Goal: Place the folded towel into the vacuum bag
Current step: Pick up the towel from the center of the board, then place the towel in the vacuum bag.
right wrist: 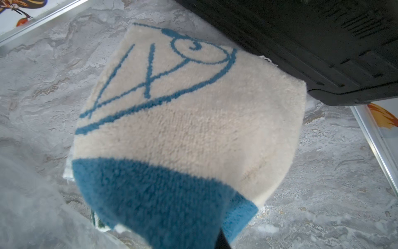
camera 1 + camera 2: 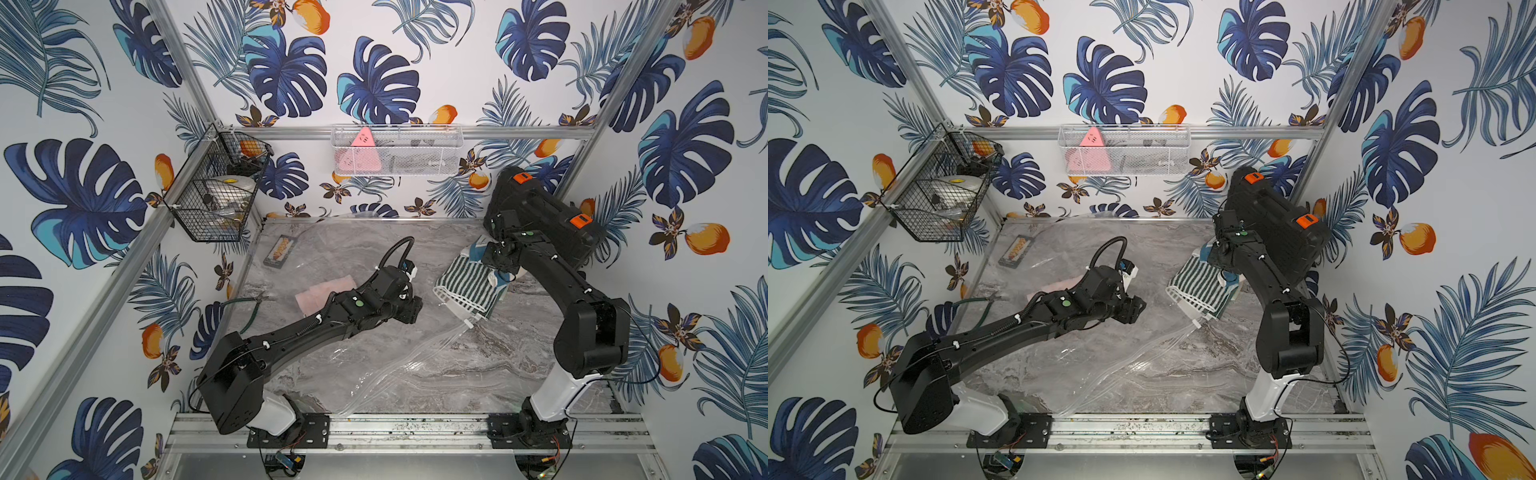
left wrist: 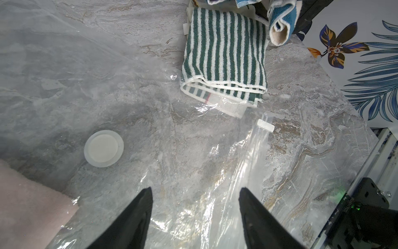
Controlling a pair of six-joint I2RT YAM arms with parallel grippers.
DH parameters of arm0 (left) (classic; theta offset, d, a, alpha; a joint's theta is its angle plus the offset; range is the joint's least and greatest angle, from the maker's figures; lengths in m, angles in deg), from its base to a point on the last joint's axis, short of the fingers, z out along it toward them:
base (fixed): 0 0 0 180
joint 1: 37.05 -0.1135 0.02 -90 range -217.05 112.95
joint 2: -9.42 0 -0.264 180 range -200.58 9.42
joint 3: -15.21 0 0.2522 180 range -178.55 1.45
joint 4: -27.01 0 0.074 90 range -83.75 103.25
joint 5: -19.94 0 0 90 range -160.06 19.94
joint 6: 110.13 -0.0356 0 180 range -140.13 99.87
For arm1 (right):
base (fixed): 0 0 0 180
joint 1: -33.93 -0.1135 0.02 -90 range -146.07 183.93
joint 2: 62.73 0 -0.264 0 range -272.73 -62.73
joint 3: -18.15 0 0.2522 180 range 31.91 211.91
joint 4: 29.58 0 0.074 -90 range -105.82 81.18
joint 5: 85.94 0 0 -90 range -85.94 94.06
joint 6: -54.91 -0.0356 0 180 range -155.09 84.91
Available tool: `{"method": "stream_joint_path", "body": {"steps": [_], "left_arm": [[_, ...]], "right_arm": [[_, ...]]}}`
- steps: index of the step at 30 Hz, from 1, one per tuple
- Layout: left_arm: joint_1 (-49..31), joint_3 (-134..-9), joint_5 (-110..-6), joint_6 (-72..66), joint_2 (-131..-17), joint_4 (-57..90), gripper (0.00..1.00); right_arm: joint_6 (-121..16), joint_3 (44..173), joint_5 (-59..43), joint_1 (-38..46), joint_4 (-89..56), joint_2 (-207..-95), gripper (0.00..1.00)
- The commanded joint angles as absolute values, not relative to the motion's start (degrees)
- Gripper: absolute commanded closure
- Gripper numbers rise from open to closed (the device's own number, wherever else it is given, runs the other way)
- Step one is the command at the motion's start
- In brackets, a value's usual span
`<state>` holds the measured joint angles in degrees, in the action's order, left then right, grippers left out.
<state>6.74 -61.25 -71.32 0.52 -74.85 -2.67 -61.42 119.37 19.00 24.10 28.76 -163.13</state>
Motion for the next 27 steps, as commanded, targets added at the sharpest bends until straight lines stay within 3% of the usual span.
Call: {"method": "stream_joint_path", "body": {"steps": [1, 9, 14, 18, 20, 21, 22, 24, 27], "left_arm": [[6.64, -61.21, -71.39, -0.18, -74.66, -2.30, 0.32], [2.28, -60.24, -70.21, 3.19, -71.97, -1.95, 0.32], [-5.25, -59.50, -71.23, 5.97, -66.12, -4.97, 0.33], [-8.15, -60.88, -72.13, 3.65, -62.49, -8.71, 0.32], [-8.16, -61.58, -70.83, 3.26, -62.77, -9.73, 0.32], [-8.16, -61.81, -69.93, 3.57, -63.24, -9.85, 0.32], [-8.21, -61.83, -69.46, 3.83, -63.72, -9.78, 0.32], [-8.22, -61.33, -68.46, 4.69, -64.23, -9.65, 0.32], [-8.16, -61.30, -67.64, 4.93, -64.18, -11.73, 0.32]], "right_arm": [[-60.82, 119.76, 18.12, 23.90, 29.33, -160.46, 0.90], [-54.65, 121.03, 12.79, 18.13, 30.42, -151.67, 0.93], [-47.04, 116.32, 11.53, 2.60, 34.46, -145.30, 0.92], [-46.78, 104.22, 9.79, -8.67, 33.71, -142.07, 0.89], [-46.00, 98.79, 10.17, -15.49, 29.33, -143.75, 0.83], [-45.34, 97.54, 11.11, -19.11, 28.22, -146.42, 0.72], [-45.24, 97.44, 11.69, -22.13, 28.10, -149.58, 0.54], [-47.13, 98.83, 9.07, -23.89, 30.70, -155.55, 0.36], [-49.08, 97.54, -1.25, -23.34, 28.54, -152.39, 0.22]]}}
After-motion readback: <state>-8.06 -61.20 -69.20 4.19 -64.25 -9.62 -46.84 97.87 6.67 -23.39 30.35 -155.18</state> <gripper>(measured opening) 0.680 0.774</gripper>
